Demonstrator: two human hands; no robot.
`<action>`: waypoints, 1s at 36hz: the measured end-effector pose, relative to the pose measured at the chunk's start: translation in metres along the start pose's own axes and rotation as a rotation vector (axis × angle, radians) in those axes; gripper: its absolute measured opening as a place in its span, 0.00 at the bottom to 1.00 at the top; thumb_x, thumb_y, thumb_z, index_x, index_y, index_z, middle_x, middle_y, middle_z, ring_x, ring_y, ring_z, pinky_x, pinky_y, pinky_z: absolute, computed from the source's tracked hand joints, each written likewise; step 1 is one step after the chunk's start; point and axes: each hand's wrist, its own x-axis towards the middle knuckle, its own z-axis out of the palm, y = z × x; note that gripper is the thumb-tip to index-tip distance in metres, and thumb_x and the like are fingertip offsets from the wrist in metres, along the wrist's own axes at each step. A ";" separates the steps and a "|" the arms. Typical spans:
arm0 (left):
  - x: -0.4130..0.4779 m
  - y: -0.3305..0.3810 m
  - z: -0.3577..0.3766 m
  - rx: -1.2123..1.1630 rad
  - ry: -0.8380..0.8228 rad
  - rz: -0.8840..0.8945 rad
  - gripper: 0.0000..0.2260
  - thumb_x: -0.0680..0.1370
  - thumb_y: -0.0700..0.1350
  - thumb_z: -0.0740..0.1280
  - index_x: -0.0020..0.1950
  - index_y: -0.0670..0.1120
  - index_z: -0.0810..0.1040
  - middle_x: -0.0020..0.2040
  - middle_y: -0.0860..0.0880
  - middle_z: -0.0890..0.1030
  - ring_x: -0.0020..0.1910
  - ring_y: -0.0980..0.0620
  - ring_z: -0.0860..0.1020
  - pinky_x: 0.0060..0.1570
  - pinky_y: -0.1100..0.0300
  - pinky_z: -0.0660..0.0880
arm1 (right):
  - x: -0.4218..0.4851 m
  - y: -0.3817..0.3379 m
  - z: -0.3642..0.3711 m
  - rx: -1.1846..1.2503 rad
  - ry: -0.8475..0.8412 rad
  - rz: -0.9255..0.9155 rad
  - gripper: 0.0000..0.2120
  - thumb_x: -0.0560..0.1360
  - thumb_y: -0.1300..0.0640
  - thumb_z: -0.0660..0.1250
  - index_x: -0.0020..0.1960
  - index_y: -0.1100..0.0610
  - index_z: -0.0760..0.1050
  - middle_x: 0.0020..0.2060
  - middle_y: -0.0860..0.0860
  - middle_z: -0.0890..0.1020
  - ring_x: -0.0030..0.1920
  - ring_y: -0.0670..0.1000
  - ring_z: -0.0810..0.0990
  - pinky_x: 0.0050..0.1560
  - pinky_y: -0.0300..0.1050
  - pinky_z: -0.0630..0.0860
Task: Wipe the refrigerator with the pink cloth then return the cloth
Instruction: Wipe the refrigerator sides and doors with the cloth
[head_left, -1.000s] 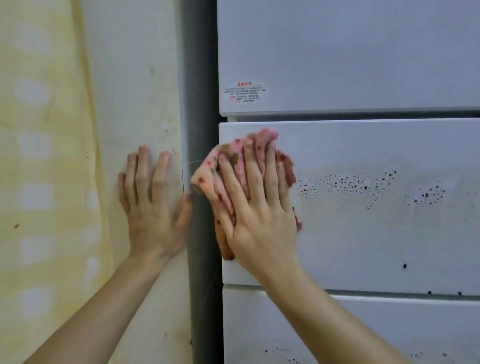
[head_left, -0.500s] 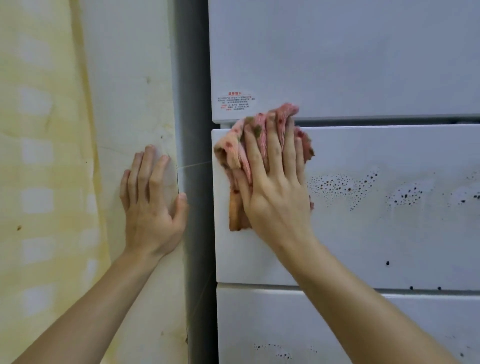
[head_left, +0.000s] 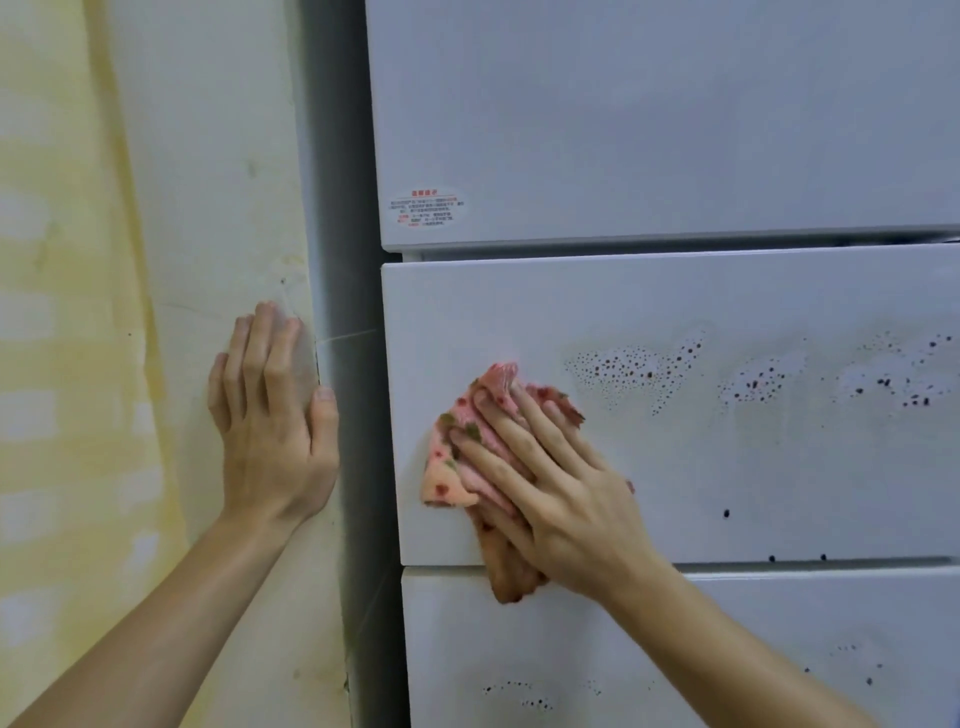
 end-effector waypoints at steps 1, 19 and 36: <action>0.000 0.001 0.001 -0.002 0.002 -0.002 0.29 0.82 0.45 0.57 0.83 0.41 0.58 0.85 0.44 0.56 0.85 0.44 0.51 0.82 0.41 0.48 | 0.006 0.005 -0.001 -0.010 0.025 0.035 0.24 0.87 0.49 0.59 0.81 0.54 0.66 0.81 0.57 0.64 0.83 0.59 0.58 0.83 0.58 0.57; -0.019 0.086 0.031 -0.069 -0.070 0.301 0.24 0.86 0.53 0.50 0.80 0.46 0.64 0.83 0.41 0.61 0.84 0.43 0.55 0.81 0.44 0.51 | -0.042 -0.006 0.006 -0.085 0.049 0.250 0.27 0.87 0.43 0.57 0.83 0.53 0.61 0.82 0.59 0.60 0.83 0.64 0.58 0.83 0.59 0.55; -0.009 0.109 0.038 0.024 0.082 0.204 0.20 0.80 0.48 0.63 0.71 0.45 0.70 0.74 0.42 0.66 0.76 0.40 0.64 0.73 0.46 0.58 | 0.051 0.023 -0.008 -0.035 0.255 0.564 0.29 0.86 0.47 0.57 0.82 0.61 0.61 0.81 0.66 0.58 0.83 0.69 0.53 0.83 0.64 0.52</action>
